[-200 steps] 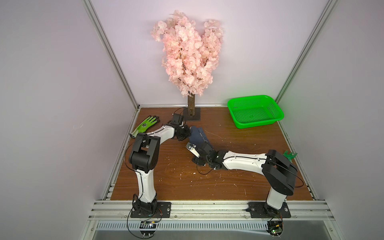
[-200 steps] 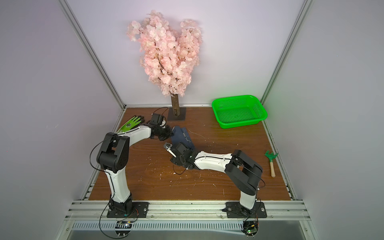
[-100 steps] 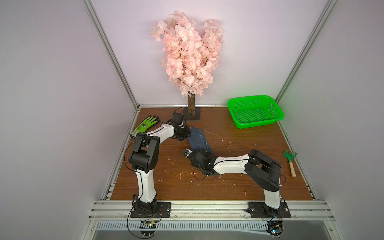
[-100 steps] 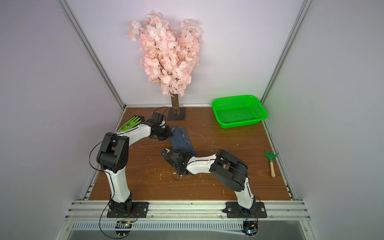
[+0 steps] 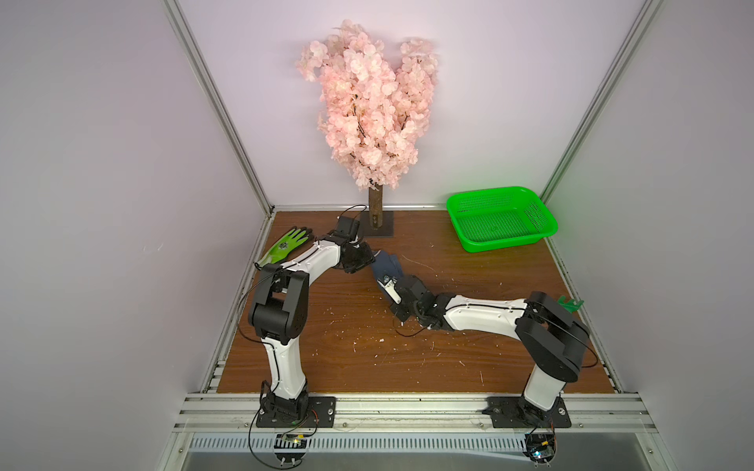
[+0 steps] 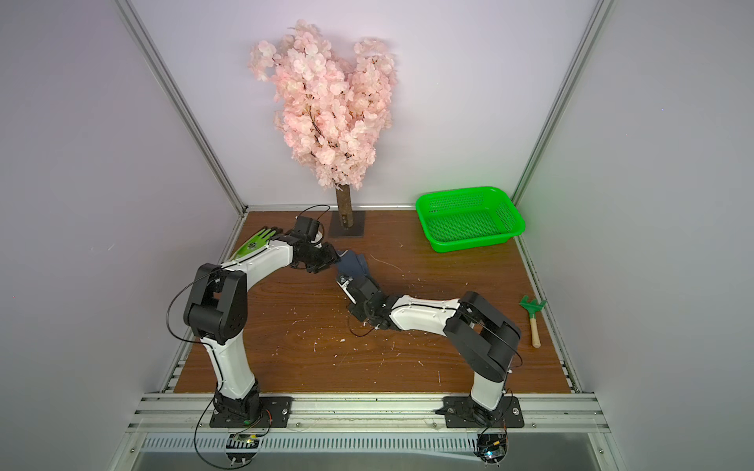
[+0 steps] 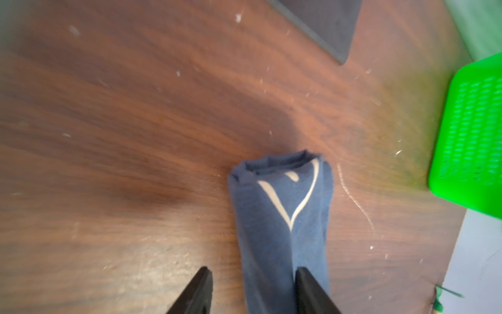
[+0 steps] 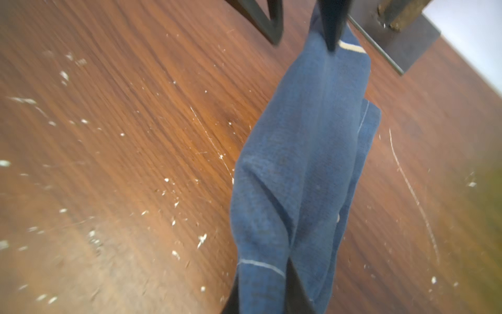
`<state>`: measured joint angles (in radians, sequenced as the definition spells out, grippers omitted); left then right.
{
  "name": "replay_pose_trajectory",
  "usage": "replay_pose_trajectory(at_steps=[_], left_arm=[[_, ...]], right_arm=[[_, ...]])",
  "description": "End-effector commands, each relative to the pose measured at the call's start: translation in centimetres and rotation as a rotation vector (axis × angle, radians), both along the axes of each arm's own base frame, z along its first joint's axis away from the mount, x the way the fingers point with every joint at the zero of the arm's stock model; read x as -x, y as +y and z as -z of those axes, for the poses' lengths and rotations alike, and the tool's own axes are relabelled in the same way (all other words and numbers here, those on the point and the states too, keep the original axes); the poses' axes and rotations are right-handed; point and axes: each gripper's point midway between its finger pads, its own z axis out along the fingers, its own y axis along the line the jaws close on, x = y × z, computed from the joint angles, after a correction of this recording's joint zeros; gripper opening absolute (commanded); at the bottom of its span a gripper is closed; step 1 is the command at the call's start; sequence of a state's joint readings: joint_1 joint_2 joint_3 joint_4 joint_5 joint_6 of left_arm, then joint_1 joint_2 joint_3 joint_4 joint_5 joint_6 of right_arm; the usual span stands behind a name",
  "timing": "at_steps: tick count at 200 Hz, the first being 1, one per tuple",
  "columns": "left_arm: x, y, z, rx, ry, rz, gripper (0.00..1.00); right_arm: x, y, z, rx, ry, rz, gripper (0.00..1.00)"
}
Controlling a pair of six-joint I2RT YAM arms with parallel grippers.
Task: Roll up the pillowcase
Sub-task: Roll the pillowcase at the center of the board.
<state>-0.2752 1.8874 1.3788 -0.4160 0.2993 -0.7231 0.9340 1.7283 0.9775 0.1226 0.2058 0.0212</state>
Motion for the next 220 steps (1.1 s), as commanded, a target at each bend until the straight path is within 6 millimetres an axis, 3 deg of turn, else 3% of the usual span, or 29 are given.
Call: replay_pose_trajectory(at_steps=[1,37,93,161,220], left_arm=[[-0.8,1.0,-4.5,-0.067,-0.118,0.015,0.59],[-0.4,1.2,-6.5,-0.078,-0.151,0.038,0.61],[1.9,-1.7,-4.2,-0.061,-0.104,0.125,0.61],[3.4,-8.4,-1.8,0.027,-0.103,0.293,0.59],[3.0,-12.6,0.2,0.112,-0.117,0.34,0.58]], right_arm=[[0.9,0.7,-2.0,-0.294,0.16,0.014,0.11],[0.8,-1.9,-2.8,-0.567,0.281,0.078,0.11],[0.9,-5.6,-4.2,-0.908,0.365,0.168,0.11],[1.3,-9.1,-2.2,-1.009,0.453,0.291,0.17],[1.9,-11.3,-0.3,-0.993,0.463,0.379,0.23]])
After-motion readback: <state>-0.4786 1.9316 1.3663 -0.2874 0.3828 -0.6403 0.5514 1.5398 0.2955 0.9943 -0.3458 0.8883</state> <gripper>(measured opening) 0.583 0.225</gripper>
